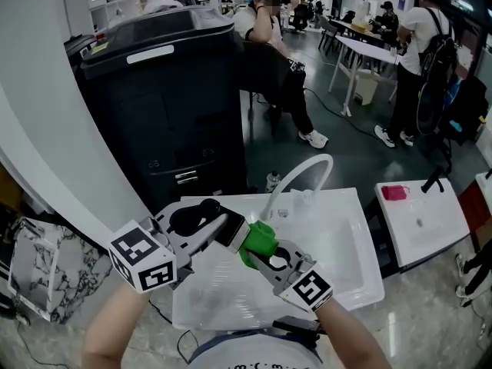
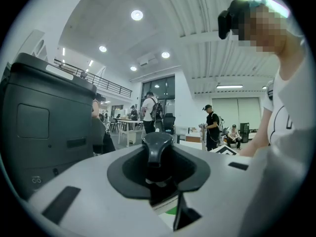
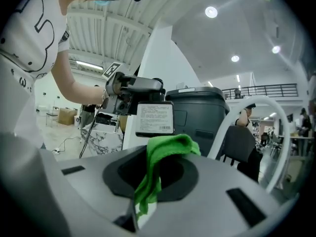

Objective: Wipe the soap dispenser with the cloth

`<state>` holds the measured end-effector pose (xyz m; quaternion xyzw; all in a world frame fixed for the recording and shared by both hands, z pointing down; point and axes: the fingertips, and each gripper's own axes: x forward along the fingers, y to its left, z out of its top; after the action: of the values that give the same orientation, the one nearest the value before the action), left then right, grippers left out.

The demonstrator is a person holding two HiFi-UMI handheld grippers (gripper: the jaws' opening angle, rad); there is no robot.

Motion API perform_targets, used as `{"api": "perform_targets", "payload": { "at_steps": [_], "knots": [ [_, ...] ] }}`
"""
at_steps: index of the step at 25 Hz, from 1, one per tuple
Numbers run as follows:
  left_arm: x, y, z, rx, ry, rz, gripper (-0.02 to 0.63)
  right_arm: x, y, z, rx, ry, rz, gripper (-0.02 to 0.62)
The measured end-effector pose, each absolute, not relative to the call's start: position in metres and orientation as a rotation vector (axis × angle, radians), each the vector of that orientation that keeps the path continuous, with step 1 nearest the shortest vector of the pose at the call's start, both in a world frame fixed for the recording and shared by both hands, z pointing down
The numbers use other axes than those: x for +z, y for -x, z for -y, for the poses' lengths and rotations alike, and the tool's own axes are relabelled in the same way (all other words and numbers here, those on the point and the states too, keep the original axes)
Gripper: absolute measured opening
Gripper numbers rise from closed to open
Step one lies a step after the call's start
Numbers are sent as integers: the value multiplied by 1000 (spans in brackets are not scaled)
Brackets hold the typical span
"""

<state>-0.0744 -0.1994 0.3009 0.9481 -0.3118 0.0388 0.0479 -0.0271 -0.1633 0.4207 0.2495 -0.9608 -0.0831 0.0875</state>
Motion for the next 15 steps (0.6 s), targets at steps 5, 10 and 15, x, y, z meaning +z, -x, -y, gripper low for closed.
{"api": "perform_targets", "payload": {
  "at_steps": [5,10,15],
  "knots": [
    [300,67,207,132,-2849,1029,106,444,42,161,-145,-704,2856,44],
    [293,63,210,56,-2769,1022,106,440,84,156,-101,-608,2921,44],
    [294,64,204,69,-2768,1041,106,428,98,150,-88,-579,2971,44]
  ]
}}
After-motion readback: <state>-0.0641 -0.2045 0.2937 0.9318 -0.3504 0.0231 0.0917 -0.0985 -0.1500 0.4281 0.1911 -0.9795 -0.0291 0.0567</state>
